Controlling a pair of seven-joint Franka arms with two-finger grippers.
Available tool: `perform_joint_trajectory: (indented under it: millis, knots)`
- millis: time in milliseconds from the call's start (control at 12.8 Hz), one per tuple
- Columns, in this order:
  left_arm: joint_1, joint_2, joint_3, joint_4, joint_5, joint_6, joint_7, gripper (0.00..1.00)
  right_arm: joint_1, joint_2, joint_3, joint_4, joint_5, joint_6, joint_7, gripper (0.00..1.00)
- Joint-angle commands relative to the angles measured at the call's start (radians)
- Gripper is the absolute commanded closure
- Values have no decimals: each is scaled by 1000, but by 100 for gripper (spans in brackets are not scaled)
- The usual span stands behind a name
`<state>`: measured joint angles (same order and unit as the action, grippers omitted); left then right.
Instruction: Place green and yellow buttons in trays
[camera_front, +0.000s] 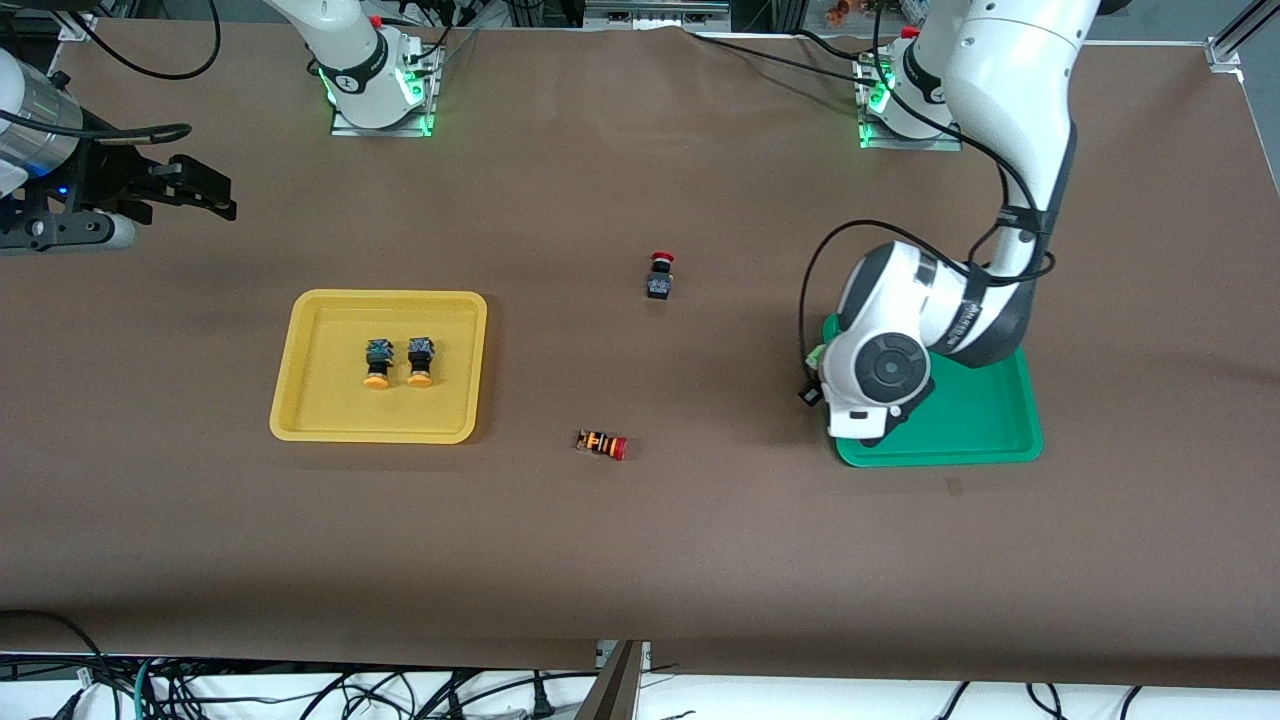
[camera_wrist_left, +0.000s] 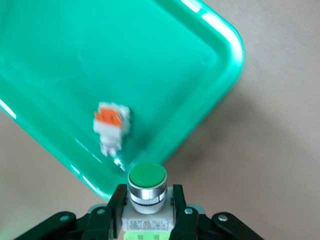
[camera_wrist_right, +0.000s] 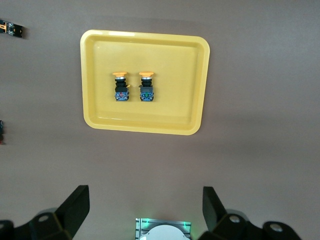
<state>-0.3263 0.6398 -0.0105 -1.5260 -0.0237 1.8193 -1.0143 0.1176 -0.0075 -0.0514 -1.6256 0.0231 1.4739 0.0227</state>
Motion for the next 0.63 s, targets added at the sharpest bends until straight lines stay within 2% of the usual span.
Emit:
perform_joint_trajectory:
  millis: [0,235,470,548]
  knots:
    - [102,-42,-9,-75,37,-5,304,100,-15,14,7,30,-12,-17,-14,0]
    - [217,-37,-14,-114,38,-3,625,100,-13,20,7,38,-12,-20,-12,0]
    - [230,-8,-14,-163,36,32,661,100,-15,27,7,49,-12,-23,-14,0]
    - [231,-6,-16,-169,28,44,663,72,-13,27,7,49,-12,-23,-14,0]
